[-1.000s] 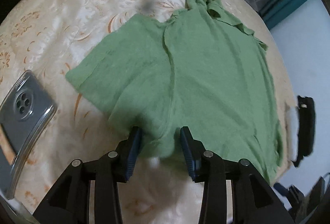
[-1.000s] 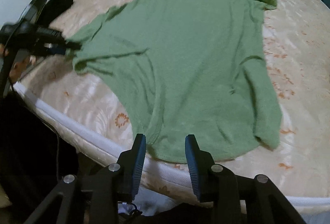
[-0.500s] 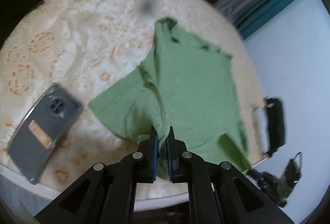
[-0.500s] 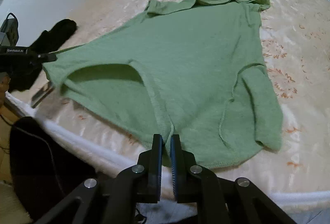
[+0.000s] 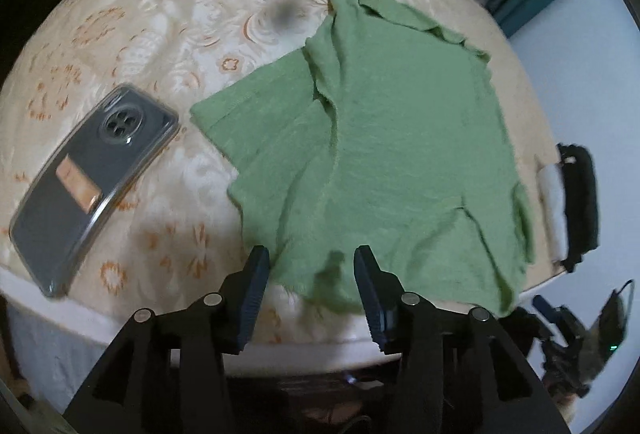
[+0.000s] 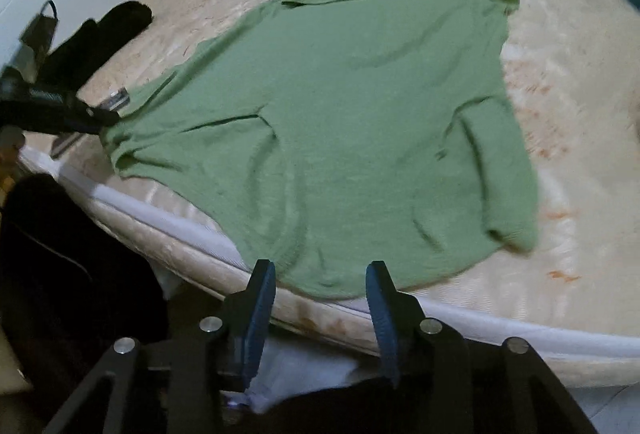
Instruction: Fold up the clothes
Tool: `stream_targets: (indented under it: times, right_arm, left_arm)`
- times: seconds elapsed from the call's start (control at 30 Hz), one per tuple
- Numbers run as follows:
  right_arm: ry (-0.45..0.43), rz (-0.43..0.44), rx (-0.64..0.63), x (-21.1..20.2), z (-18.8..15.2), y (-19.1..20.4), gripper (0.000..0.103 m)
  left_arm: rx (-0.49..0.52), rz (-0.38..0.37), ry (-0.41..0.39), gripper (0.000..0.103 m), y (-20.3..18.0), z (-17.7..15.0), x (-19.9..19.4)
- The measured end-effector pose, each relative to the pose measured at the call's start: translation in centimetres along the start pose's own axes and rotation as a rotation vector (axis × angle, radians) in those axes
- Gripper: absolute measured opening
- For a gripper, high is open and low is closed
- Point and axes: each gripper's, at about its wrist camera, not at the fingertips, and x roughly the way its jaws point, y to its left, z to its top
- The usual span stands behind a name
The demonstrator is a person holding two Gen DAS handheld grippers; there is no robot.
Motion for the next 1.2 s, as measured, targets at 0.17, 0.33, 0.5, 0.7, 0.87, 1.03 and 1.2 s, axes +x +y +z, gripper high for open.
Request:
stream_targets:
  times: [0.17,0.33,0.5,0.7,0.87,1.03,1.2]
  right_arm:
    - [0.011,-0.057,-0.073,0.6,-0.4,0.6,0.038]
    - [0.002,-0.129,-0.150,1.1,-0.7,0.6,0.038]
    - [-0.017,-0.207,-0.206,0.7,-1.3,-0.1,0.038]
    - [-0.009,-0.157,-0.357,2.5,-1.4,2.0,0.038]
    - [0.027,-0.165,-0.445,5.0,-1.2,3.6,0.036]
    - [-0.021,-0.131,-0.257,1.8,-0.1,1.4,0.002]
    - [-0.079,0.009,-0.141,-3.3,-1.1,1.4,0.002]
  left_arm:
    - [-0.029,0.009,0.076,0.045,0.2,-1.3,2.1]
    - [-0.148,-0.053,0.064,0.045,0.2,-1.9,3.3]
    - [-0.298,-0.189,0.068,0.045,1.0,-2.2,3.8]
    - [-0.368,-0.251,0.023,0.045,0.5,-1.6,4.5]
    - [-0.380,-0.252,-0.037,0.008,0.4,-1.2,5.4]
    - [-0.329,-0.270,-0.140,0.006,0.5,-1.6,2.2]
    - [-0.222,-0.238,-0.151,0.006,0.1,-3.4,-2.3]
